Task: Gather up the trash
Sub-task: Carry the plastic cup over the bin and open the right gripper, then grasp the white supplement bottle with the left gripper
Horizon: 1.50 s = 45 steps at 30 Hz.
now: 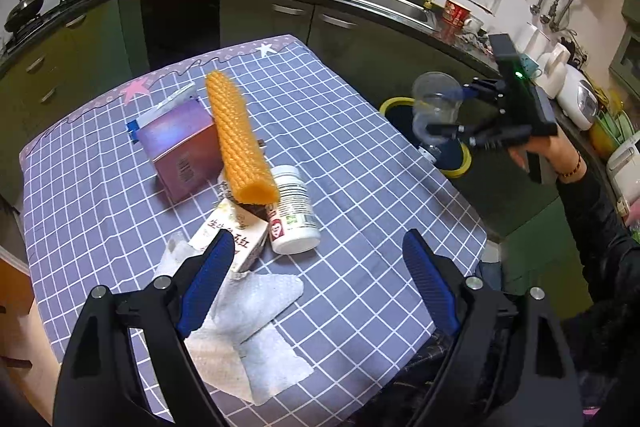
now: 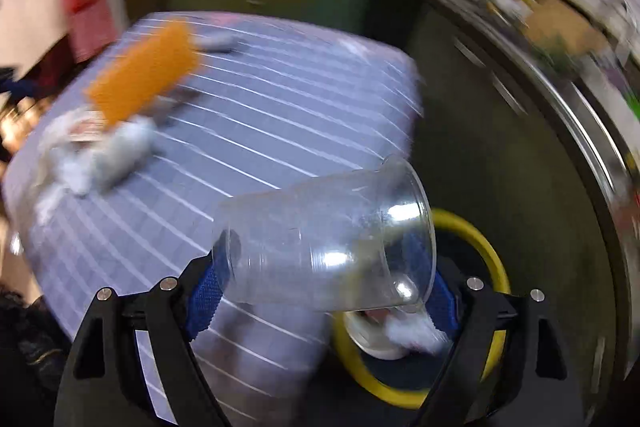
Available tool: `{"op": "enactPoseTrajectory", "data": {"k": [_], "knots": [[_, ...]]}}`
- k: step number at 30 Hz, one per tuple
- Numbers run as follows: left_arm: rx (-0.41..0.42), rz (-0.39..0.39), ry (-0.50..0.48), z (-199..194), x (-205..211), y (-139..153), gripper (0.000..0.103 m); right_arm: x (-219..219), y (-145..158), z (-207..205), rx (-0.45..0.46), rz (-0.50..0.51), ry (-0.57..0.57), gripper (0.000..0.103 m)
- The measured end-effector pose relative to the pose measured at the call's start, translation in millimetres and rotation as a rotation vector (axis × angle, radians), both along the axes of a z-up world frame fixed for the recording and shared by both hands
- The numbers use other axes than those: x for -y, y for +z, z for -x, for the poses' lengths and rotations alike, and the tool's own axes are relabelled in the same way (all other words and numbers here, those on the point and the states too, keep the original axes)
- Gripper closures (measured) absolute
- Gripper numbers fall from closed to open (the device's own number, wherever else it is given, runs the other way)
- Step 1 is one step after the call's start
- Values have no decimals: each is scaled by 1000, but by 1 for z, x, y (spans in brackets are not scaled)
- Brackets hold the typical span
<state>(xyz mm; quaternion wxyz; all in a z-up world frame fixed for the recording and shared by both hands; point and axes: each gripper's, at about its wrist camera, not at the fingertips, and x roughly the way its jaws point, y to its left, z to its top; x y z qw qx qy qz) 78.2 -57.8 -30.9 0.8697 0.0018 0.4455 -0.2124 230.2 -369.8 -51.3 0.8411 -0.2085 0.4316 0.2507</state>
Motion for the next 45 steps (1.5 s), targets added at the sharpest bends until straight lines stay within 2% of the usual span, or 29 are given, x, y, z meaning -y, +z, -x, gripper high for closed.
{"op": "enactPoseTrajectory", "data": {"k": [4, 9, 10, 11, 15, 19, 22, 28, 31, 45], "knots": [[-4, -6, -13, -2, 6, 0, 22, 52, -27, -28, -53, 40, -162, 20], [-16, -20, -31, -4, 18, 2, 22, 87, -57, -57, -103, 37, -276, 20], [-18, -25, -34, -5, 20, 2, 22, 93, -63, -65, -110, 33, -303, 19], [-21, -32, -37, -6, 23, 2, 22, 98, -68, -71, -117, 28, -323, 14], [-29, -49, -50, -8, 31, 3, 21, 122, -74, -81, -120, -19, -398, 11], [-43, -61, -69, -10, 40, 0, 17, 139, -65, -65, -112, -86, -440, 11], [-62, -67, -90, -16, 50, -7, 17, 147, -58, -48, -113, -136, -447, 10], [-124, -71, -118, -35, 72, -27, 17, 149, -51, -20, -129, -166, -428, 10], [-174, -55, -105, -50, 77, -38, 17, 148, -51, -10, -136, -170, -411, 10], [-273, -156, 31, -101, 67, -71, 18, 145, -70, -16, -183, -182, -391, 9]]}}
